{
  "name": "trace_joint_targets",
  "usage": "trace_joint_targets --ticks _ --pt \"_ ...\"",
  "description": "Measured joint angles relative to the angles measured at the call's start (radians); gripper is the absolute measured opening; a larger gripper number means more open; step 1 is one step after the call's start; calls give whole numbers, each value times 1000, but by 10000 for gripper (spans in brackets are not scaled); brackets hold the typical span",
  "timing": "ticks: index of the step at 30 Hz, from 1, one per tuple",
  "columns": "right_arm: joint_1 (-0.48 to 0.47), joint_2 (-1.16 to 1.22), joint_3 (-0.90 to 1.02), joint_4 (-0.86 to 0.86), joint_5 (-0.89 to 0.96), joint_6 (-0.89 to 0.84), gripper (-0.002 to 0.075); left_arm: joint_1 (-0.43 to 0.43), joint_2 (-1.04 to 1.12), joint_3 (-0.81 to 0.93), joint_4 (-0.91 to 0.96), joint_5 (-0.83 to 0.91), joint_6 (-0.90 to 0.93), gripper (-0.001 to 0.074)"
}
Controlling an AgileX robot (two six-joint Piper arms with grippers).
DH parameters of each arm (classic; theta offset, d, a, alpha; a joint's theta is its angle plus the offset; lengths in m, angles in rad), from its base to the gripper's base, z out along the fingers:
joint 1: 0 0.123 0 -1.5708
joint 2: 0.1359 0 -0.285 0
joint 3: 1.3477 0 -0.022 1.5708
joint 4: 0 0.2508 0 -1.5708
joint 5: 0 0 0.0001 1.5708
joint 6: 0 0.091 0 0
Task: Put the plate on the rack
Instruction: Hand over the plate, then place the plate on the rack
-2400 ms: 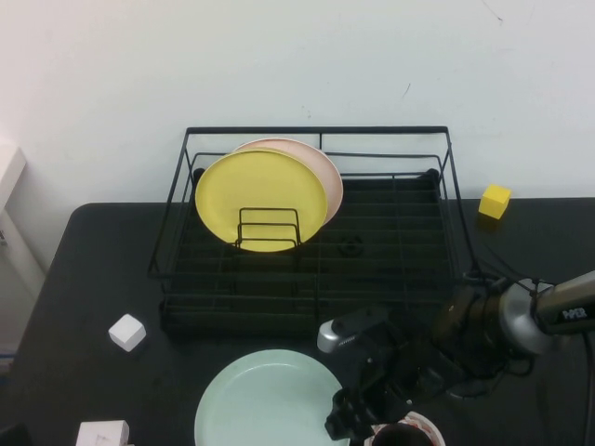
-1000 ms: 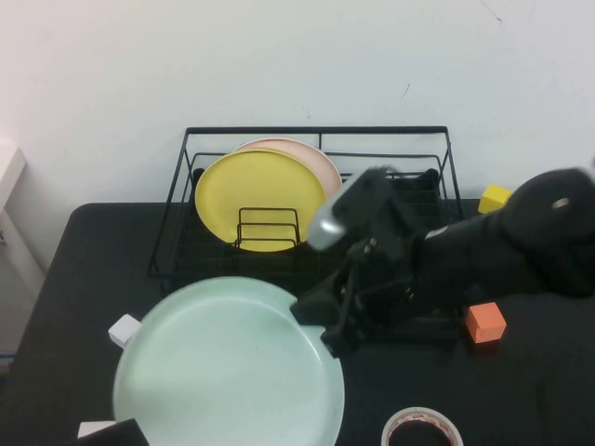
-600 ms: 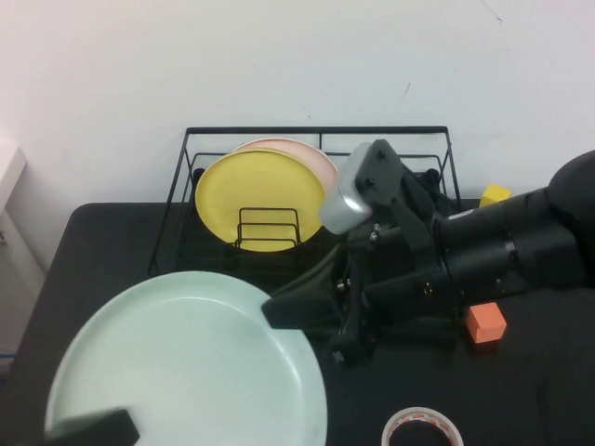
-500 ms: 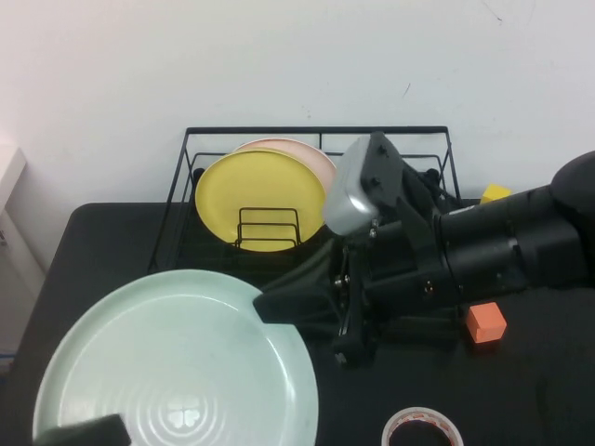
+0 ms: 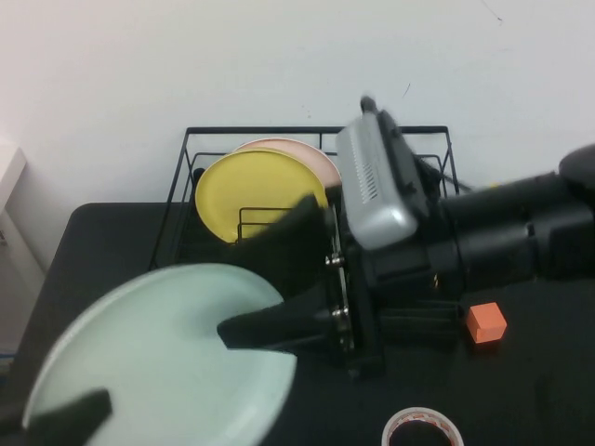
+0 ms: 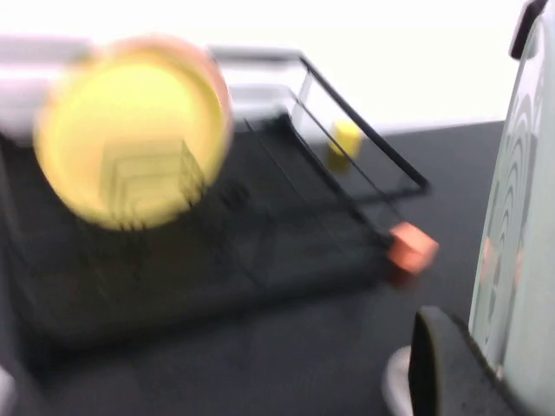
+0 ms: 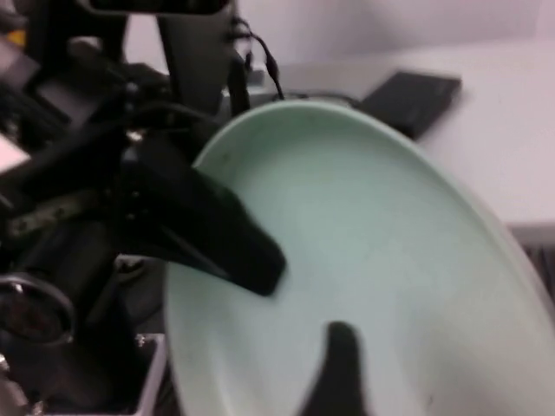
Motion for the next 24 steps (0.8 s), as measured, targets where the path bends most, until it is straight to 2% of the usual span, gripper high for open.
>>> trace_joint_targets --ticks 2,4,9,12,15,20,24 --pt "-4 -13 -35 -2 6 -11 590 0 0 -18 0 -35 110 106" --pt "-13 -40 -78 -11 11 -2 608 0 2 -37 0 -85 233 106" --pt "-59 -144 -204 -79 20 46 566 0 21 -74 -42 -208 520 106" --pt "-85 -214 -250 -144 -5 107 484 0 77 -105 -97 -229 717 106" --pt "-108 -280 -258 -260 -24 157 362 -2 184 -134 -179 -231 876 106" --pt "-119 -346 -258 -530 23 352 99 -29 402 -224 -340 -247 1142 106" --pt "-119 -372 -258 -673 132 509 23 -42 608 -343 -463 -249 1311 106"
